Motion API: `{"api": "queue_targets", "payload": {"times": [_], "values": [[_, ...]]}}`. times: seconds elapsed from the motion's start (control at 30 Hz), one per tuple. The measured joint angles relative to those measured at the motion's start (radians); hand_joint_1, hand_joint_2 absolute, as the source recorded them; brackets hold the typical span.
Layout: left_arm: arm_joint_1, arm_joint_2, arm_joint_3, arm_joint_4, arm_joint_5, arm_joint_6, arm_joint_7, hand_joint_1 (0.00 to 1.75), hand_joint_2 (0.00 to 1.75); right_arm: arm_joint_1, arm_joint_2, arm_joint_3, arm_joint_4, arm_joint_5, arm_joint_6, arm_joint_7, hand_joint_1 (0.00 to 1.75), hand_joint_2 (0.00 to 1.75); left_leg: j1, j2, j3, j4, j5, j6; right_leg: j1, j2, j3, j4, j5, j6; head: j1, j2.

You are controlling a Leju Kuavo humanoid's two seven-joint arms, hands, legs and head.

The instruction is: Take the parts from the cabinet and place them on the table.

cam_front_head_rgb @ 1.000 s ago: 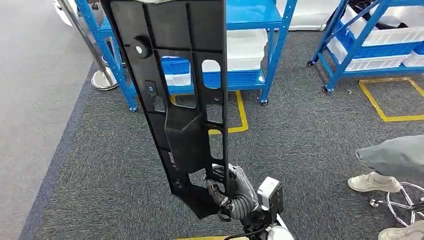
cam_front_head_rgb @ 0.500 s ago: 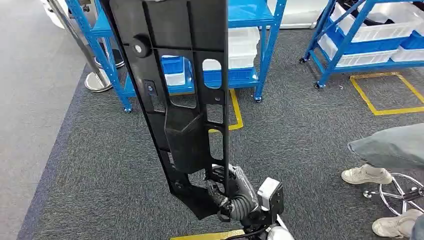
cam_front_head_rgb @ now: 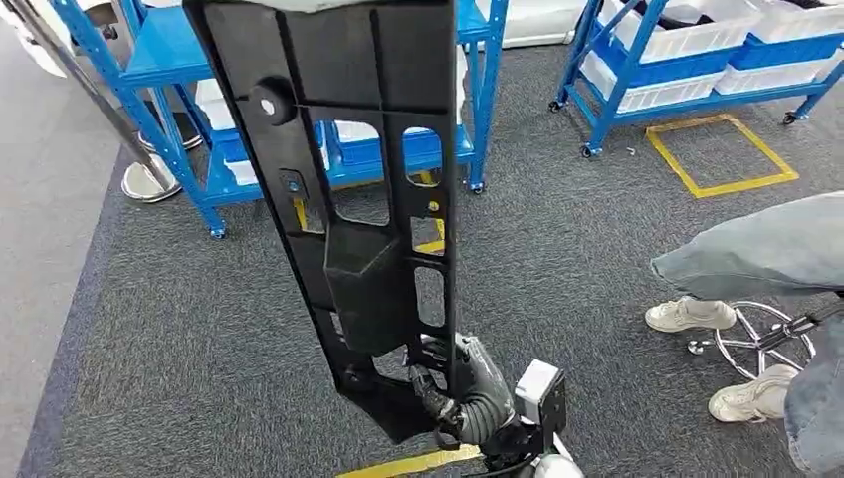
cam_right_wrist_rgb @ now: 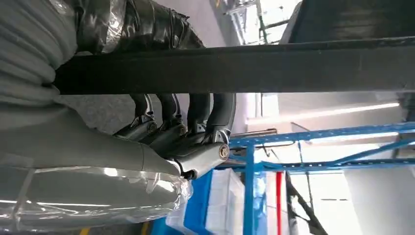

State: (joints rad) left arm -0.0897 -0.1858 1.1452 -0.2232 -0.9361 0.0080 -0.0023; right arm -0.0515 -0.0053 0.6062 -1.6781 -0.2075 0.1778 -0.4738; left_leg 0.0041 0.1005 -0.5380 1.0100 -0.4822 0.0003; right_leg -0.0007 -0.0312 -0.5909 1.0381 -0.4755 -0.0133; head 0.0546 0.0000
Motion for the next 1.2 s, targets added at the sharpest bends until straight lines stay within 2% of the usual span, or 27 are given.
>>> {"api": "queue_targets", "payload": {"times": [0.03, 0.07, 0.1, 0.13, 0.17, 0.2, 0.23, 0.27, 0.33, 0.37, 0.4, 0.47, 0.53, 0.6, 0.67, 0.7, 0.73, 0.77, 0.83, 0.87, 0.9, 0.93, 1.03, 1.07, 1.1, 1.13, 1.2], "values": [[0.001, 0.0, 0.0, 0.0, -0.001, 0.0, 0.0, 0.0, 1.75, 0.0, 0.0, 0.002, 0.0, -0.003, 0.005, -0.001, 1.75, 1.75, 0.002, -0.003, -0.006, 0.005, -0.008, -0.006, -0.008, 0.008, 0.002, -0.006, 0.006, -0.009, -0.001, 0.0], [0.0, 0.0, 0.0, 0.0, -0.003, -0.001, 0.0, 0.0, 1.75, -0.001, 0.001, 0.004, 0.0, -0.008, 0.011, -0.002, 1.75, 1.75, 0.006, -0.041, -0.013, 0.03, -0.034, -0.011, -0.008, 0.015, 0.0, -0.006, 0.008, -0.013, -0.001, 0.0], [0.001, 0.0, 0.0, 0.0, -0.005, -0.002, -0.001, 0.0, 1.75, -0.003, 0.003, 0.008, 0.0, -0.013, 0.019, -0.003, 1.75, 1.75, 0.007, -0.068, -0.038, 0.092, -0.075, -0.014, -0.009, 0.022, -0.004, -0.006, 0.011, -0.017, -0.002, 0.0], [0.002, 0.0, 0.0, 0.0, -0.008, -0.004, -0.001, 0.0, 1.75, -0.005, 0.006, 0.012, 0.0, -0.016, 0.025, -0.003, 1.75, 1.75, 0.008, -0.082, -0.073, 0.169, -0.116, -0.017, -0.008, 0.032, -0.006, -0.006, 0.012, -0.019, -0.001, 0.0], [0.002, 0.0, 0.0, 0.0, -0.01, -0.006, 0.0, 0.0, 1.75, -0.006, 0.007, 0.016, 0.001, -0.02, 0.034, -0.003, 1.75, 1.75, 0.008, -0.088, -0.111, 0.25, -0.149, -0.018, -0.007, 0.043, -0.009, -0.006, 0.013, -0.021, -0.001, 0.0], [0.003, -0.001, -0.001, 0.0, -0.012, -0.008, 0.0, 0.0, 1.75, -0.006, 0.007, 0.021, 0.004, -0.024, 0.041, -0.003, 1.75, 1.75, 0.008, -0.09, -0.136, 0.305, -0.161, -0.018, -0.005, 0.054, -0.01, -0.005, 0.014, -0.022, -0.001, 0.0], [0.004, -0.001, -0.001, 0.0, -0.015, -0.01, 0.001, 0.0, 1.75, -0.006, 0.007, 0.027, 0.008, -0.026, 0.048, -0.003, 1.75, 1.75, 0.008, -0.091, -0.139, 0.31, -0.147, -0.016, -0.003, 0.065, -0.009, -0.005, 0.015, -0.022, -0.001, 0.0], [0.005, -0.001, -0.001, 0.0, -0.018, -0.011, 0.002, 0.0, 1.75, -0.007, 0.007, 0.033, 0.012, -0.027, 0.054, -0.003, 1.75, 1.75, 0.008, -0.092, -0.119, 0.267, -0.111, -0.012, -0.002, 0.078, -0.008, -0.003, 0.015, -0.022, -0.001, 0.0], [0.005, -0.001, -0.004, 0.0, -0.026, -0.011, 0.005, 0.0, 1.75, -0.008, 0.012, 0.041, 0.015, -0.027, 0.061, -0.003, 1.75, 1.75, 0.006, -0.115, -0.038, 0.093, -0.016, 0.002, 0.001, 0.103, -0.005, -0.001, 0.015, -0.021, -0.001, 0.0], [0.006, 0.0, -0.005, 0.0, -0.03, -0.011, 0.005, 0.0, 1.75, -0.009, 0.015, 0.045, 0.016, -0.028, 0.065, -0.003, 1.75, 1.75, 0.005, -0.168, -0.01, 0.022, 0.0, 0.012, -0.004, 0.11, -0.006, -0.001, 0.016, -0.02, 0.0, 0.0], [0.007, 0.0, -0.006, 0.0, -0.032, -0.011, 0.007, 0.0, 1.75, -0.014, 0.016, 0.051, 0.019, -0.029, 0.071, -0.005, 1.75, 1.75, 0.008, -0.204, -0.004, 0.003, -0.005, 0.018, 0.001, 0.119, -0.014, 0.003, 0.02, -0.012, 0.0, 0.0], [0.004, -0.002, -0.008, 0.0, -0.032, -0.01, 0.008, 0.0, 1.75, -0.016, 0.021, 0.06, 0.023, -0.029, 0.075, -0.005, 1.75, 1.75, -0.001, -0.185, -0.002, 0.001, -0.005, 0.017, -0.015, 0.142, -0.026, 0.0, 0.027, 0.001, -0.003, 0.0], [0.004, -0.004, -0.01, 0.0, -0.031, -0.01, 0.01, 0.0, 1.75, -0.018, 0.022, 0.064, 0.025, -0.029, 0.083, -0.006, 1.75, 1.75, 0.006, -0.158, 0.005, -0.022, 0.008, 0.025, -0.008, 0.165, -0.025, -0.007, 0.035, 0.017, -0.003, 0.0], [0.005, -0.008, -0.011, 0.0, -0.031, -0.009, 0.008, 0.0, 1.75, -0.023, 0.022, 0.064, 0.029, -0.029, 0.095, -0.007, 1.75, 1.75, 0.01, -0.128, 0.014, -0.039, 0.019, 0.036, -0.003, 0.07, -0.054, 0.055, -0.014, 0.02, 0.001, 0.0], [0.007, -0.01, -0.011, 0.0, -0.031, -0.009, 0.008, 0.0, 1.75, -0.03, 0.024, 0.066, 0.032, -0.029, 0.102, -0.008, 1.75, 1.75, 0.007, -0.098, 0.012, -0.037, 0.019, 0.037, -0.008, 0.043, -0.124, 0.205, -0.089, 0.028, 0.0, 0.0], [0.008, -0.01, -0.011, 0.0, -0.03, -0.008, 0.008, 0.0, 1.75, -0.029, 0.024, 0.066, 0.034, -0.029, 0.107, -0.009, 1.75, 1.75, 0.007, -0.082, 0.011, -0.036, 0.017, 0.037, -0.012, 0.041, -0.157, 0.273, -0.112, 0.033, 0.001, 0.0], [0.008, -0.01, -0.011, 0.0, -0.029, -0.008, 0.008, 0.0, 1.75, -0.029, 0.024, 0.066, 0.038, -0.029, 0.109, -0.009, 1.75, 1.75, 0.007, -0.068, 0.01, -0.034, 0.016, 0.035, -0.015, 0.04, -0.166, 0.293, -0.108, 0.037, 0.0, 0.0], [0.007, -0.01, -0.011, 0.0, -0.029, -0.008, 0.009, 0.0, 1.75, -0.029, 0.024, 0.066, 0.041, -0.028, 0.112, -0.009, 1.75, 1.75, 0.008, -0.054, 0.01, -0.031, 0.014, 0.033, -0.019, 0.035, -0.149, 0.262, -0.082, 0.041, 0.001, 0.0], [0.007, -0.013, -0.011, 0.0, -0.027, -0.006, 0.013, 0.0, 1.75, -0.03, 0.024, 0.066, 0.043, -0.027, 0.119, -0.009, 1.75, 1.75, 0.01, -0.033, 0.01, -0.02, 0.005, 0.025, -0.025, 0.015, -0.057, 0.102, -0.005, 0.044, 0.001, 0.0], [0.006, -0.015, -0.011, 0.0, -0.027, -0.004, 0.015, 0.0, 1.75, -0.03, 0.024, 0.066, 0.043, -0.027, 0.123, -0.009, 1.75, 1.75, 0.01, -0.025, 0.009, -0.01, -0.002, 0.018, -0.025, -0.017, -0.011, 0.025, 0.017, 0.045, 0.0, 0.0], [0.005, -0.015, -0.011, 0.0, -0.027, -0.002, 0.017, 0.0, 1.75, -0.033, 0.024, 0.066, 0.043, -0.027, 0.126, -0.009, 1.75, 1.75, 0.002, -0.018, 0.004, -0.003, -0.01, 0.009, -0.012, -0.038, -0.007, 0.013, -0.001, 0.035, 0.001, 0.0], [0.006, -0.016, -0.011, 0.0, -0.027, 0.0, 0.019, 0.0, 1.75, -0.033, 0.027, 0.066, 0.044, -0.025, 0.127, -0.01, 1.75, 1.75, 0.001, -0.011, 0.005, 0.002, -0.014, 0.002, -0.015, -0.023, -0.011, 0.012, 0.004, 0.024, -0.002, 0.0], [0.001, -0.019, -0.011, 0.0, -0.028, 0.004, 0.021, 0.0, 1.75, -0.03, 0.027, 0.066, 0.045, -0.025, 0.127, -0.013, 1.75, 1.75, 0.007, 0.013, 0.014, 0.0, -0.014, -0.014, -0.011, 0.006, -0.016, 0.008, 0.008, 0.006, -0.001, 0.0], [0.002, -0.02, -0.011, 0.0, -0.028, 0.004, 0.021, 0.0, 1.75, -0.028, 0.027, 0.066, 0.045, -0.024, 0.127, -0.013, 1.75, 1.75, 0.013, -0.009, 0.01, 0.01, -0.028, -0.02, -0.015, 0.014, -0.015, 0.003, 0.013, -0.002, -0.001, 0.0], [0.002, -0.02, -0.011, 0.0, -0.028, 0.004, 0.021, 0.0, 1.75, -0.029, 0.027, 0.066, 0.045, -0.024, 0.127, -0.014, 1.75, 1.75, 0.014, -0.05, -0.005, 0.048, -0.061, -0.022, -0.016, 0.022, -0.017, 0.002, 0.016, -0.007, -0.001, 0.0], [0.004, -0.02, -0.011, 0.0, -0.028, 0.004, 0.021, 0.0, 1.75, -0.03, 0.028, 0.066, 0.045, -0.024, 0.127, -0.014, 1.75, 1.75, 0.015, -0.074, -0.036, 0.118, -0.105, -0.023, -0.015, 0.03, -0.02, 0.002, 0.017, -0.01, -0.001, 0.0], [0.006, -0.02, -0.011, 0.0, -0.028, 0.004, 0.021, 0.0, 1.75, -0.029, 0.03, 0.066, 0.046, -0.024, 0.128, -0.014, 1.75, 1.75, 0.015, -0.09, -0.11, 0.276, -0.171, -0.023, -0.008, 0.053, -0.023, 0.002, 0.019, -0.014, -0.001, 0.0]]}}
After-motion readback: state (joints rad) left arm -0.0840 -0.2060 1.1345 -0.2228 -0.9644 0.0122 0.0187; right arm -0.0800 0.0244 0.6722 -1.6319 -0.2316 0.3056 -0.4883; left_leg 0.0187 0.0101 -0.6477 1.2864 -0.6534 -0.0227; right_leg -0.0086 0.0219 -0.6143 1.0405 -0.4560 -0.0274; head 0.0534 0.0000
